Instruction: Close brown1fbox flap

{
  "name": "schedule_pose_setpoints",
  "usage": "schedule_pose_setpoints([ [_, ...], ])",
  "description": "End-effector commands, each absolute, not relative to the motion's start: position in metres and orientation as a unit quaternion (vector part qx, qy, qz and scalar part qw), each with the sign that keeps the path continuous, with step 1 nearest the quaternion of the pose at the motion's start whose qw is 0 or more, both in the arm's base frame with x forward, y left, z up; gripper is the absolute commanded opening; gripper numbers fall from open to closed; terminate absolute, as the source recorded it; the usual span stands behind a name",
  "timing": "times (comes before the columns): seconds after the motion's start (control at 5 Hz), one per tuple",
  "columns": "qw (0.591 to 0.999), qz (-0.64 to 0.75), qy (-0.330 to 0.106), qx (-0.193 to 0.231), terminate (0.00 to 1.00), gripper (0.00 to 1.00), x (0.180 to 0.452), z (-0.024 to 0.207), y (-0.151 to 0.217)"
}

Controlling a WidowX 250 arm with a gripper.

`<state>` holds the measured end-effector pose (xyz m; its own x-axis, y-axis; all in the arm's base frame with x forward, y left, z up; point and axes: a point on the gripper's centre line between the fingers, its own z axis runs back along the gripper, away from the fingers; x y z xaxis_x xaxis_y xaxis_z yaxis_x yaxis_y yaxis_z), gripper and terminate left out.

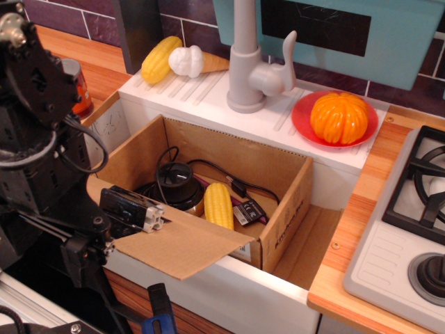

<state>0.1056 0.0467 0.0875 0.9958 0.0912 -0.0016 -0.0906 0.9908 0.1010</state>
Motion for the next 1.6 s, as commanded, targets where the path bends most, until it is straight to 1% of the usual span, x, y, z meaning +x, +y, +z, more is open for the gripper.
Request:
schedule_pose_setpoints([
  [0.0,0.998,0.046,0.003,0.050,0.00,1.00,0.106,0.088,0.047],
  [0.2,0.998,0.040,-0.006,0.041,0.00,1.00,0.112,0.077,0.050],
  [0.4,0.999,0.032,-0.012,0.042,0.00,1.00,0.122,0.071,0.050],
  [0.6,0.998,0.021,-0.024,0.053,0.00,1.00,0.148,0.079,0.050],
  [0.8,0.997,0.004,-0.035,0.065,0.00,1.00,0.166,0.084,0.049],
  [1.0,0.995,-0.013,-0.041,0.085,0.00,1.00,0.192,0.095,0.048],
  [1.2,0.995,-0.020,-0.043,0.089,0.00,1.00,0.216,0.102,0.047],
  [1.4,0.994,-0.029,-0.056,0.088,0.00,1.00,0.243,0.102,0.050],
])
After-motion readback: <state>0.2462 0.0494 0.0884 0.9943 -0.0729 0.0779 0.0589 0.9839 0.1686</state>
